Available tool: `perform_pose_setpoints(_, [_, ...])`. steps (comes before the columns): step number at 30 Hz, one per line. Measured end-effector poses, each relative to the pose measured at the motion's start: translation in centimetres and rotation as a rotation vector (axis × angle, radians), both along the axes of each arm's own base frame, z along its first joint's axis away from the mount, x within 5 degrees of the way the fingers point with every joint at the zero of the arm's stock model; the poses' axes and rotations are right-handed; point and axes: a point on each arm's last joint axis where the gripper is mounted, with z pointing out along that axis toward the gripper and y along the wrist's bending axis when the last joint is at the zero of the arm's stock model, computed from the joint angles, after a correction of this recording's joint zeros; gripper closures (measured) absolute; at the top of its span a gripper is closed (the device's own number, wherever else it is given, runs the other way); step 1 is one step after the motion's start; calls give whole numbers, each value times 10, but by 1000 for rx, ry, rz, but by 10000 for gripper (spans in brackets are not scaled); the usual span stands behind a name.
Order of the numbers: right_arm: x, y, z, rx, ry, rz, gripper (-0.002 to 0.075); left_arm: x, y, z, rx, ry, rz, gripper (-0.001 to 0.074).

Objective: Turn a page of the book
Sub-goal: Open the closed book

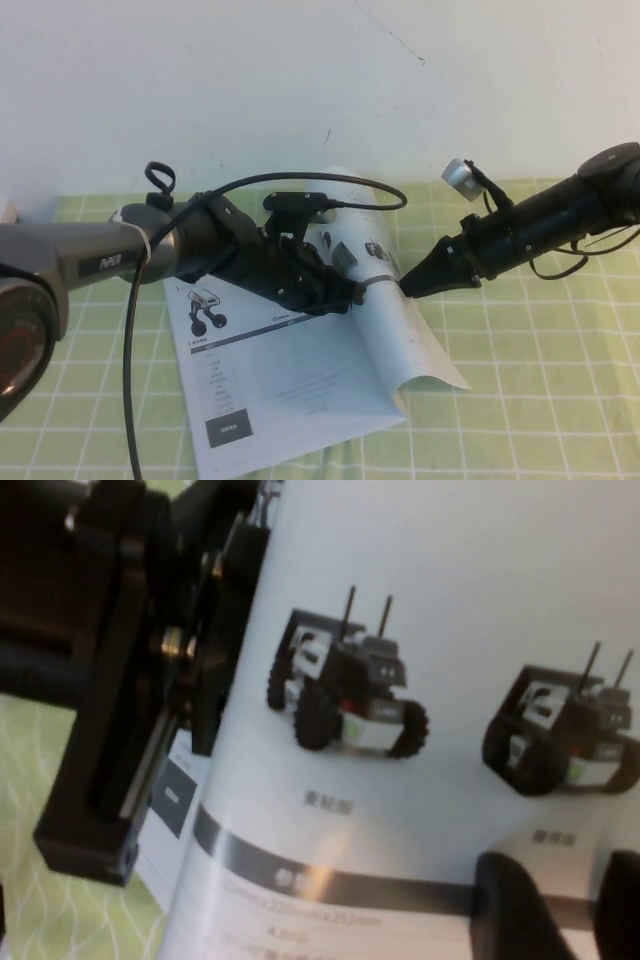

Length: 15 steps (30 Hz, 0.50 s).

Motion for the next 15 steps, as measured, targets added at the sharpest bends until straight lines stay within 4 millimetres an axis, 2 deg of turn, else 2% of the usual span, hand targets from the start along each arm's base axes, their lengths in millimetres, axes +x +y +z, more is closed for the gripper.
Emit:
perform_pose_setpoints(8, [2, 5, 4, 50, -15, -16, 580, -3, 7, 28, 54, -85, -26, 737])
perform_pose_setpoints(15, [0, 18, 6, 84, -30, -6, 590, -3, 8, 35, 62, -105, -24, 737])
